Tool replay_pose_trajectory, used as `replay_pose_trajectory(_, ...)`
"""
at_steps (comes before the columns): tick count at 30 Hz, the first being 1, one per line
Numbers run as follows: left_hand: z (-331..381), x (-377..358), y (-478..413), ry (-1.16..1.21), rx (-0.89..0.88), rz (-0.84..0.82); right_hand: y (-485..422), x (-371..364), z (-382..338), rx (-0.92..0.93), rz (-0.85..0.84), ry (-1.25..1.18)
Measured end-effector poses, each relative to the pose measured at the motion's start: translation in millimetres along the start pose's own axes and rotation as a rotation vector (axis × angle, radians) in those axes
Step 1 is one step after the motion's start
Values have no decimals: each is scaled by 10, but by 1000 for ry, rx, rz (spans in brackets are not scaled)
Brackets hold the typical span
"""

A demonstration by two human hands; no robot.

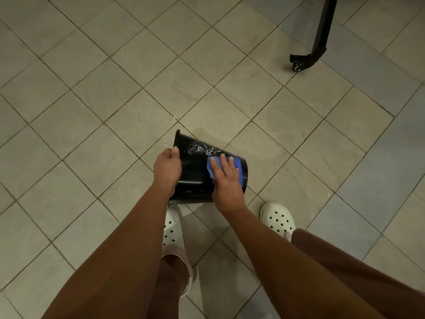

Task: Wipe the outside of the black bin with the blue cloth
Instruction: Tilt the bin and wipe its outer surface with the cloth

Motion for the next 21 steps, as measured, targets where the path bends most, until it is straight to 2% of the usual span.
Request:
replay_pose_trajectory(3, 13, 10, 4, -21, 0, 8, 197, -42, -37, -90, 48, 16)
replay_pose_trajectory(6, 13, 32, -16, -67, -11, -10, 299, -134, -136, 8, 78, 18)
replay_pose_trajectory(9, 4, 59, -26, -59, -12, -10, 129, -74, -81, 149, 31, -9)
replay_pose_trajectory(11, -9, 58, -19, -45, -9, 4, 15, -38, 41, 87, -28, -7)
replay_pose_trajectory(16, -2, 42, -5, -53, -19, 44, 79, 7, 159, -229, 3, -26)
replay_pose_trajectory(18, -3, 38, -2, -70, -31, 43, 202, -4, 38, -223, 21, -19)
replay_pose_trajectory(21, -9, 63, 12, -106, -68, 38, 215, -35, -131, -90, 22, -24)
Point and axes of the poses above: each hand's wrist, its own y-axis away from the middle knuckle, its own x-axis out of the back of the hand, z = x × y, the point moved 2 cm from there along -y, towards the middle knuckle, and after that the axes turned 15 degrees about y, right-handed, at the moved point
